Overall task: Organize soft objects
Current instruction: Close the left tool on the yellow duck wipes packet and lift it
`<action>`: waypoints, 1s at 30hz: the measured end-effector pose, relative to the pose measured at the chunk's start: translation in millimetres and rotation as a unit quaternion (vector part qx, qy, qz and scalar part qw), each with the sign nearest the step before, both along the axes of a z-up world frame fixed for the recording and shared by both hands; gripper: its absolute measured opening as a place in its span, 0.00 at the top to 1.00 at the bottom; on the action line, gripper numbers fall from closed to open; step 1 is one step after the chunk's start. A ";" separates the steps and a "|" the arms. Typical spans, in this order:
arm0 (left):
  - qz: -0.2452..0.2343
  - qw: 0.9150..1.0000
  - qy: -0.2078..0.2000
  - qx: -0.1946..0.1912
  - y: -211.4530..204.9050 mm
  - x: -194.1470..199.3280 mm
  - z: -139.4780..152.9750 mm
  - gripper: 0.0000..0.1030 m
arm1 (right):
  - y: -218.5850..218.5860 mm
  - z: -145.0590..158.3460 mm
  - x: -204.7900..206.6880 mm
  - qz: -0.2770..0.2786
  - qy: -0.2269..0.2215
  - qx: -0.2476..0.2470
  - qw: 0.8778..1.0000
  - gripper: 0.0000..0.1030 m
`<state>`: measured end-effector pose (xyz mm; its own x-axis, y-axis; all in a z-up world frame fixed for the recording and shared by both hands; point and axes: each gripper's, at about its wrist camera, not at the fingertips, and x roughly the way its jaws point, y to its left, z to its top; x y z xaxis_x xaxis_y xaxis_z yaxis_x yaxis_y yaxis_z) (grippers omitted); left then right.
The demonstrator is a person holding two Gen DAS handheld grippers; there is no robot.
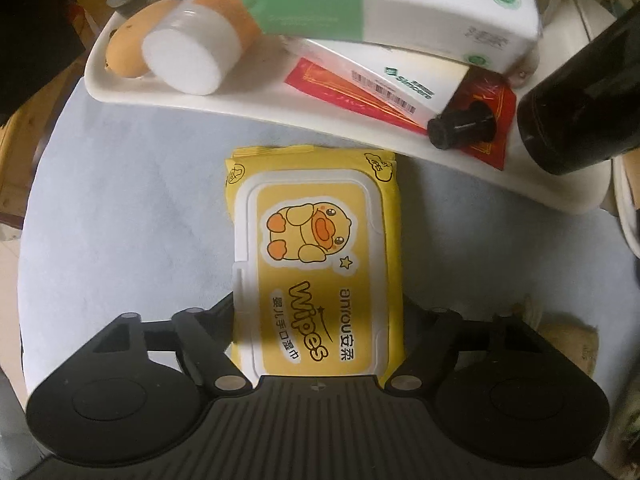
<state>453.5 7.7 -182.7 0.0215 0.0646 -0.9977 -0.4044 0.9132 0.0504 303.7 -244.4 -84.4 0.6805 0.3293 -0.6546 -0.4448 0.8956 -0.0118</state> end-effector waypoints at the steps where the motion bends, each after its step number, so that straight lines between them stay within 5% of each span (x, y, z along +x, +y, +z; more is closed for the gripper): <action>1: -0.003 1.000 -0.001 0.000 2.3 -2.0 0.6 0.31 | 0.6 -0.2 0.0 0.001 0.001 0.000 1.000 0.44; 11: -0.017 0.999 -0.041 -0.027 18.9 -5.9 15.7 0.41 | -9.8 4.3 4.0 -0.018 0.026 0.044 0.999 0.44; 30: -0.127 0.974 -0.184 -0.036 33.0 -70.9 140.8 0.41 | -11.1 61.1 -36.5 -0.004 0.008 0.070 0.998 0.45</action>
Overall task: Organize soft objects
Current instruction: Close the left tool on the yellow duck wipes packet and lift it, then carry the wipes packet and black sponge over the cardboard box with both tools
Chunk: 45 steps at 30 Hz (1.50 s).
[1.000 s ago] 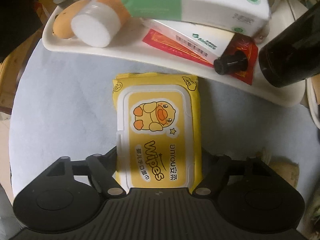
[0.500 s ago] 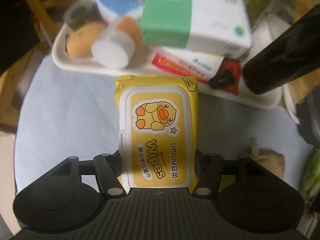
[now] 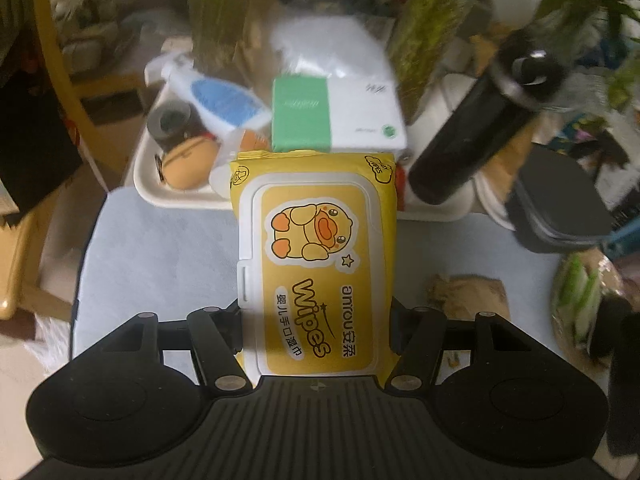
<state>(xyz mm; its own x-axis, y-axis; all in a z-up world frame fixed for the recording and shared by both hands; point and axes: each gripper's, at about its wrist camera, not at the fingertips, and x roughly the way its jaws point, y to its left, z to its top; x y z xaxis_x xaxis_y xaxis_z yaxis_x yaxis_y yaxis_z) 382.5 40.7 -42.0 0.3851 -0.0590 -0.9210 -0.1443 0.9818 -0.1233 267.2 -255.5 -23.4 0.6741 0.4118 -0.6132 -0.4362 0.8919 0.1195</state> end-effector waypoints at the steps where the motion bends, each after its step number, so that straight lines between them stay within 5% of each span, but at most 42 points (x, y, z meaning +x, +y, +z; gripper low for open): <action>1: -0.008 1.000 -0.007 0.002 -0.3 -4.5 5.2 0.41 | 0.9 3.2 -3.2 0.002 0.000 -0.002 1.000 0.45; 23: -0.143 0.987 -0.076 -0.024 -16.7 -138.0 70.8 0.41 | 10.8 43.5 -82.6 0.049 -0.014 -0.013 0.999 0.45; 45: -0.214 0.975 -0.046 -0.028 -42.8 -209.0 45.3 0.41 | 13.5 48.2 -125.9 0.071 -0.013 -0.016 0.997 0.44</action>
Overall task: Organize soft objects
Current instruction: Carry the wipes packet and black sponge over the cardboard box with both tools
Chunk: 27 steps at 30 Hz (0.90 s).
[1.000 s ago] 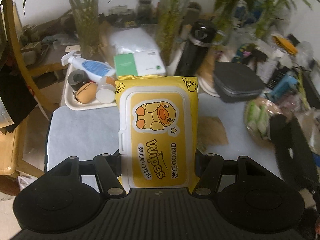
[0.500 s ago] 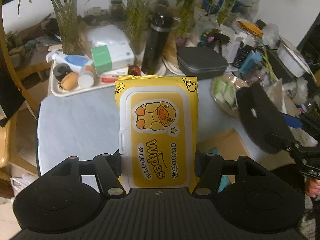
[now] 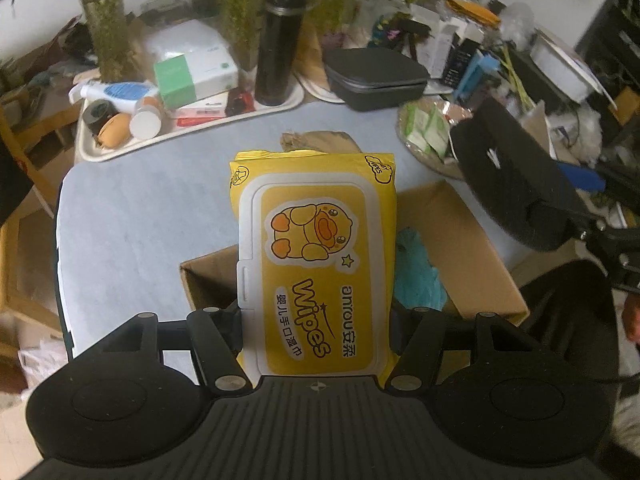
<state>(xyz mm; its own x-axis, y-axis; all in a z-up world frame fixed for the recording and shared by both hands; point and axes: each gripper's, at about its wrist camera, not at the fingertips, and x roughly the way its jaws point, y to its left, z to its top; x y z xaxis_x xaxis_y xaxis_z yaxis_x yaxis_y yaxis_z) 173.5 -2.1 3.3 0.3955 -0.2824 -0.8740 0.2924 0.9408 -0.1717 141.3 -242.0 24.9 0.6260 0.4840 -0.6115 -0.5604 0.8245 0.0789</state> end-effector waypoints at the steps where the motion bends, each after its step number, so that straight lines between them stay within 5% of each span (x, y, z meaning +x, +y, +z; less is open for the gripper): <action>1: -0.006 1.000 -0.003 0.005 -2.0 -1.1 -1.2 0.41 | 0.0 0.1 -1.0 0.001 0.000 -0.001 1.000 0.44; 7: -0.041 0.999 -0.011 0.015 -8.7 -5.7 -11.3 0.39 | -1.0 -0.1 -5.1 0.002 0.001 0.000 1.000 0.44; 11: -0.101 0.992 -0.060 0.041 -13.7 -14.5 -20.6 0.36 | -1.5 -2.0 -5.8 0.002 0.005 0.000 1.000 0.44; 14: -0.114 0.990 -0.084 0.022 -9.7 -24.0 -22.7 0.31 | -1.8 -4.2 -8.1 0.001 0.008 0.001 1.000 0.44; 16: -0.101 0.989 -0.105 0.002 -2.9 -29.5 -18.7 0.22 | -2.2 -6.1 -10.4 0.002 0.011 0.001 1.000 0.44; 27: 0.010 0.991 -0.136 -0.002 24.6 -59.4 -8.9 0.22 | 1.5 -20.2 -18.4 0.006 0.031 0.009 0.999 0.44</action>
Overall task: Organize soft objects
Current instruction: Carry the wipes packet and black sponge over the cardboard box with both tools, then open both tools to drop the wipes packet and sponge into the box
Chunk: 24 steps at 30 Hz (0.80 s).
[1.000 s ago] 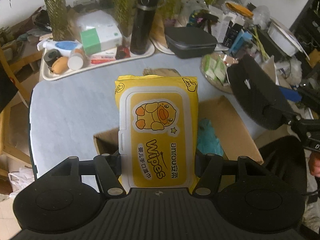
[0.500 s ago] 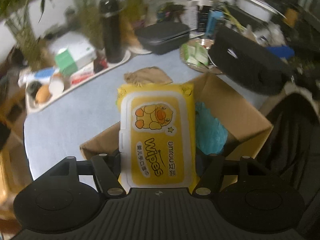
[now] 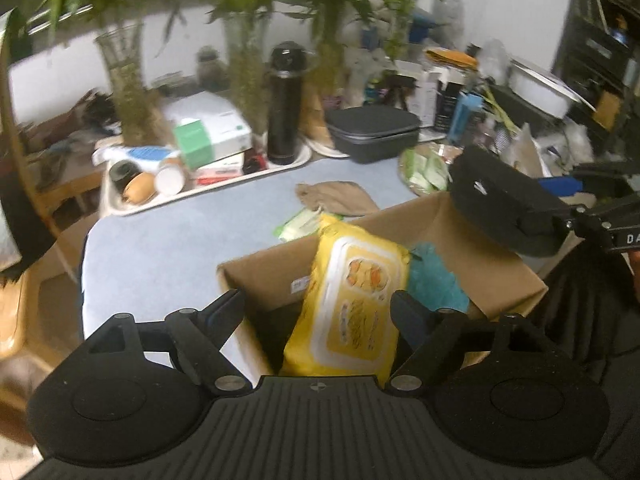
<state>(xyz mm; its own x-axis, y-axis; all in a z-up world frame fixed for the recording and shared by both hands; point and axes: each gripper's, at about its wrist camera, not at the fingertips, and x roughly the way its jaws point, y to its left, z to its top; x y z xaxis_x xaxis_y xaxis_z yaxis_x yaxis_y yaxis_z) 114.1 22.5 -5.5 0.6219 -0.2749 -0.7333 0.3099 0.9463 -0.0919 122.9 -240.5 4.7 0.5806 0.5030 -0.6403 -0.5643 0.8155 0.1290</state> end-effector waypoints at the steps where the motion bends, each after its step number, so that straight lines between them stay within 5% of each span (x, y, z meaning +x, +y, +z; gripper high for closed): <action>1: 0.007 1.000 0.001 -0.001 2.3 -1.4 -0.4 0.22 | 1.4 -0.4 -0.4 0.002 0.000 0.000 1.000 0.44; 11: 0.037 0.999 -0.005 -0.028 19.1 -23.9 -2.7 0.22 | 20.7 1.8 -2.3 0.030 -0.018 0.004 0.999 0.41; 13: 0.041 0.999 -0.004 -0.030 20.7 -27.2 -4.3 0.22 | 31.4 -10.8 -0.1 0.034 0.003 -0.030 0.999 0.25; 18: 0.056 0.998 -0.003 -0.025 26.0 -33.4 -7.0 0.22 | 35.0 -22.7 -2.2 0.022 0.012 -0.038 0.999 0.08; 24: 0.063 0.998 0.008 -0.026 29.9 -36.5 -12.0 0.22 | 26.5 -26.0 -1.7 0.005 0.028 -0.037 0.999 0.04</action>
